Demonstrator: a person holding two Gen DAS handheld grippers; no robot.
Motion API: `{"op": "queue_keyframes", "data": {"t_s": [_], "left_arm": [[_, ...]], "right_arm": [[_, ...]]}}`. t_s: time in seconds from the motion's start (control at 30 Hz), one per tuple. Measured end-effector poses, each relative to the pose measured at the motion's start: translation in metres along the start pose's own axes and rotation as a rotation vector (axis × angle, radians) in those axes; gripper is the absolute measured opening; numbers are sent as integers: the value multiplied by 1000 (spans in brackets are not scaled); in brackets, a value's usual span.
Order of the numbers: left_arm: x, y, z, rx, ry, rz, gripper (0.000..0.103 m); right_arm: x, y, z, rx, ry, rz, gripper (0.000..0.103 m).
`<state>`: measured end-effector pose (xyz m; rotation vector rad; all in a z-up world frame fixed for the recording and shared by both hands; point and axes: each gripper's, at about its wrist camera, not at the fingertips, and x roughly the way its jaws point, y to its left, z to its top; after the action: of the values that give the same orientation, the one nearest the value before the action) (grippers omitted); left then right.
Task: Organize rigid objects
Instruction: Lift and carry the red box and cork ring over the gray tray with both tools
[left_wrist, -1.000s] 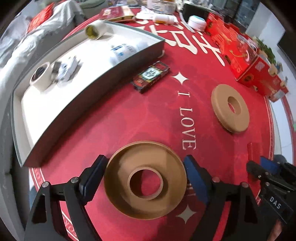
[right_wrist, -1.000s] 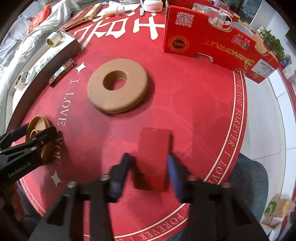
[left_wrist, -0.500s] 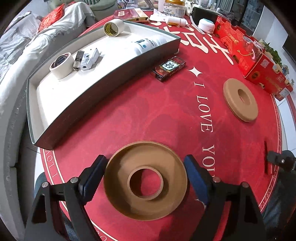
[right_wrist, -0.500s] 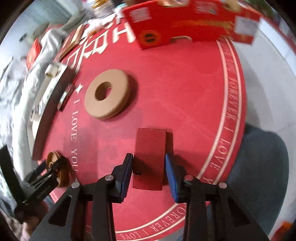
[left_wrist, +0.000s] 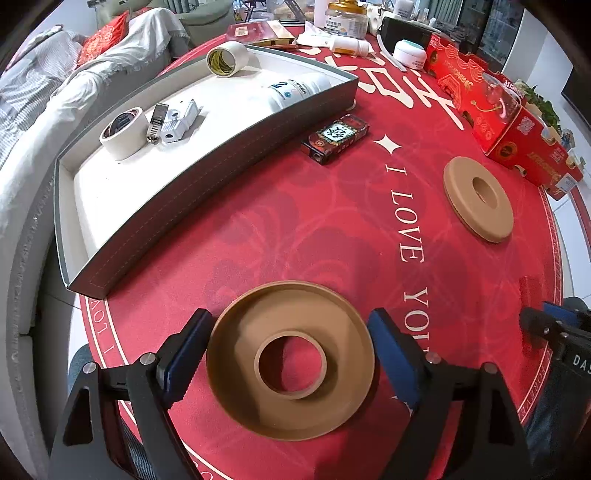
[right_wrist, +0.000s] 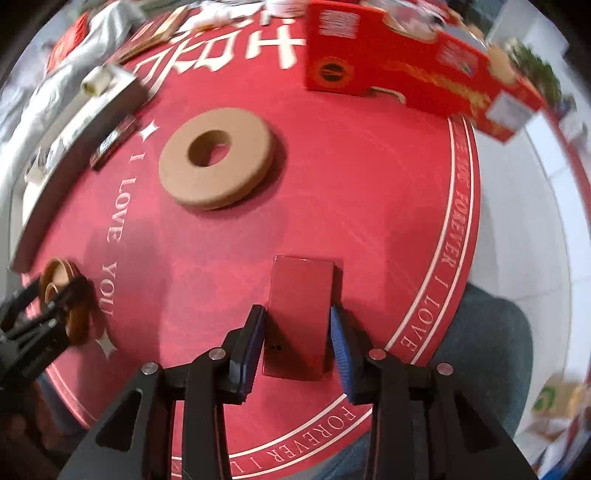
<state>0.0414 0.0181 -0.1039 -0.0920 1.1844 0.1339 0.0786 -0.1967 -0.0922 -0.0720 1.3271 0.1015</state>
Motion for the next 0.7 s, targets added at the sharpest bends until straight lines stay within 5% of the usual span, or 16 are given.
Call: {"op": "queue_keyframes", "data": {"t_s": [0.17, 0.7], "left_arm": [[-10, 3, 3, -13, -17, -8, 87], [-94, 21, 43, -86, -218, -25, 87]], "right_arm": [[-6, -3, -2, 74, 9, 111, 37], [-74, 42, 29, 10, -122, 218, 37]]}}
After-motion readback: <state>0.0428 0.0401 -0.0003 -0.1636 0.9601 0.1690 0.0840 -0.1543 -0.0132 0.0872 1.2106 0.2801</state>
